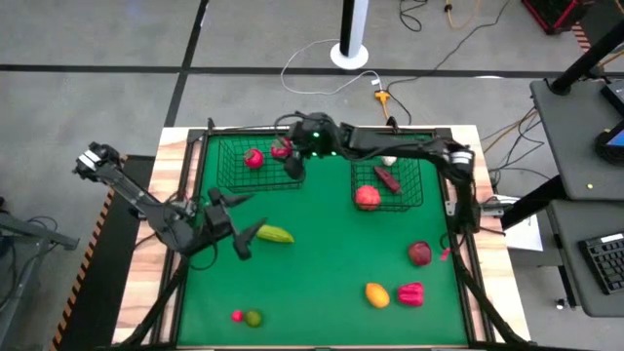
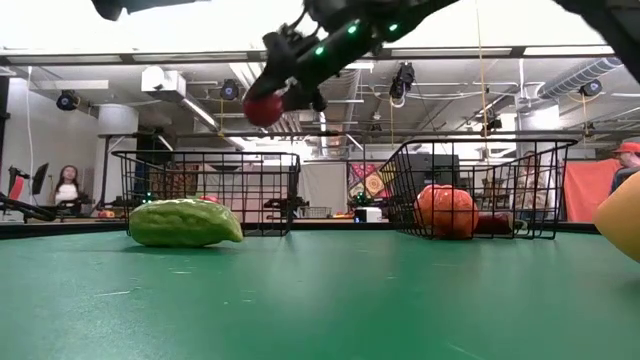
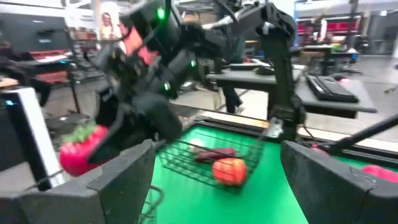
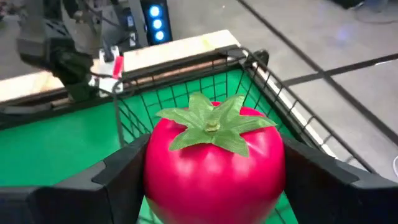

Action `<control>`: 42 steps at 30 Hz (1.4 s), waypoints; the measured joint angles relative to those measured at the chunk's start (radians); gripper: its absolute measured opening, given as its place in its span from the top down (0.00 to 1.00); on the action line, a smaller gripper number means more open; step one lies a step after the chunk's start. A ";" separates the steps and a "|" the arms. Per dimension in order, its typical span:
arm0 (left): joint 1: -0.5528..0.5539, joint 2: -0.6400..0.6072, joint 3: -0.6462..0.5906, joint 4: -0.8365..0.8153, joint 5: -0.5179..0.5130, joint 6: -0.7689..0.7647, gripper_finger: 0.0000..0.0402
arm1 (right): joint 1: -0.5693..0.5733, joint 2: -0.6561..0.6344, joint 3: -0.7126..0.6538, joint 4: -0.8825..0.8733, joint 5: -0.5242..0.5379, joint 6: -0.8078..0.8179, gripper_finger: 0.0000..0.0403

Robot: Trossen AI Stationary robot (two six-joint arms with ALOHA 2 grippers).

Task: Sort produce into baskets
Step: Put the red tomato into the left wire basket, then put the green cucumber into the right wire basket

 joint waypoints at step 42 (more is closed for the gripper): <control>0.000 -0.083 -0.001 -0.305 -0.070 -0.126 0.19 | 0.002 0.273 0.611 -0.725 -0.007 -0.106 0.10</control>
